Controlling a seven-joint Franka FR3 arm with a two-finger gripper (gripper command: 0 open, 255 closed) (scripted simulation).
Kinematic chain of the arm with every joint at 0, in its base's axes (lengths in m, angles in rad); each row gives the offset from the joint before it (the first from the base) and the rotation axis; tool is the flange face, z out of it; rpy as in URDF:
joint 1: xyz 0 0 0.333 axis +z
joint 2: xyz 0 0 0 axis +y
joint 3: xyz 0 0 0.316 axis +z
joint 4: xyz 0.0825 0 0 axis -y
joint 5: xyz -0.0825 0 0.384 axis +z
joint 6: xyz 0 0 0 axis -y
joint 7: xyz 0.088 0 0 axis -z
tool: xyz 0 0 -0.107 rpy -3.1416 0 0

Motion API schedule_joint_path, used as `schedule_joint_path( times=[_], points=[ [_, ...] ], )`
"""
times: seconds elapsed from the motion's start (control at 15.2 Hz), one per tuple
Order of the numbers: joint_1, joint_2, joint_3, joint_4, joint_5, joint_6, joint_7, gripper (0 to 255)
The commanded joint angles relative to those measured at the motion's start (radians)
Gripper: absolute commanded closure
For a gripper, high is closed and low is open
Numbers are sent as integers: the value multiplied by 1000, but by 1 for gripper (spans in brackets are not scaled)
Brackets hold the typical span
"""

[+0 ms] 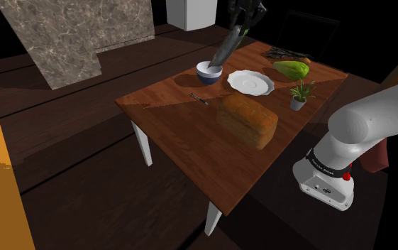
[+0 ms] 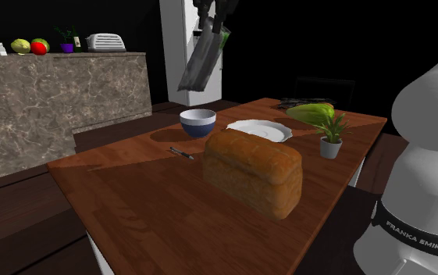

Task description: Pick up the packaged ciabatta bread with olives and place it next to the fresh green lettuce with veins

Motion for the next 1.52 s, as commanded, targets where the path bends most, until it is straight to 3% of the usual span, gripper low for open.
schedule_joint_path(
  times=[0.0, 0.73, 1.45],
  points=[
    [-6, -9, -23, -1, -3, -13, -26, 255],
    [-80, -38, -245, -38, -53, -50, -296, 255],
    [-160, 66, -453, 58, -104, -83, -559, 255]
  ],
)
